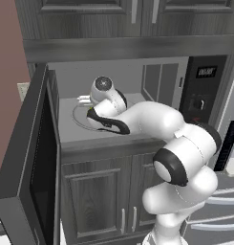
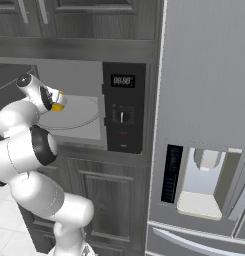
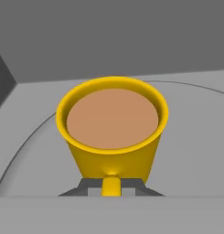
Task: Pick the cup of tea, navigate to the dining table, and place it on the saucer.
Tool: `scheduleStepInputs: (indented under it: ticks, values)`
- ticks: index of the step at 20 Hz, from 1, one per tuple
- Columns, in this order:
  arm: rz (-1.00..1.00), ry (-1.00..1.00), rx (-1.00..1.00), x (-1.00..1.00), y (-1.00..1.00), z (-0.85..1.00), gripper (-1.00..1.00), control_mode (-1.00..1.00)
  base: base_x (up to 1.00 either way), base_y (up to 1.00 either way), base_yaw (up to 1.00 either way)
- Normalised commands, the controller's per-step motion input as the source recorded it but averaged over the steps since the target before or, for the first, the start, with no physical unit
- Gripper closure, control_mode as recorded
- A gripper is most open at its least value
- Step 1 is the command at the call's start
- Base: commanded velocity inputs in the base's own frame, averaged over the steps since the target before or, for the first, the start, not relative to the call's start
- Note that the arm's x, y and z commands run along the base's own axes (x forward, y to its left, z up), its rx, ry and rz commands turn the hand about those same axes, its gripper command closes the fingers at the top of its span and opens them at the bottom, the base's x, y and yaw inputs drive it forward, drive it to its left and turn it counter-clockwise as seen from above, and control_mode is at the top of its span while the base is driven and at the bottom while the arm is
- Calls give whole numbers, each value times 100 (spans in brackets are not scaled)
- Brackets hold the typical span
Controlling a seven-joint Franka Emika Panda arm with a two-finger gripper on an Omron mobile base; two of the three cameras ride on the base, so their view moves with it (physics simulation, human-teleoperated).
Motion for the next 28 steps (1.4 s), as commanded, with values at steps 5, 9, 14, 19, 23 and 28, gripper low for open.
scheduleStepInputs:
  ticks: [5, 9, 14, 19, 23, 28]
  values:
    - [0, 0, 0, -3, -3, 0, 100, -100, 0, 0, 0]
    - [2, -2, 6, -53, -36, 1, 100, -100, 0, 0, 0]
    - [4, -7, 15, -100, -56, 10, 100, -100, 0, 0, 0]
    - [7, -5, 15, -100, -55, 39, 100, -100, 0, 0, 0]
    - [8, -1, 8, -95, -51, 74, 100, -100, 0, 0, 0]
    - [7, 0, 1, -100, -50, 74, 100, -100, 0, 0, 0]
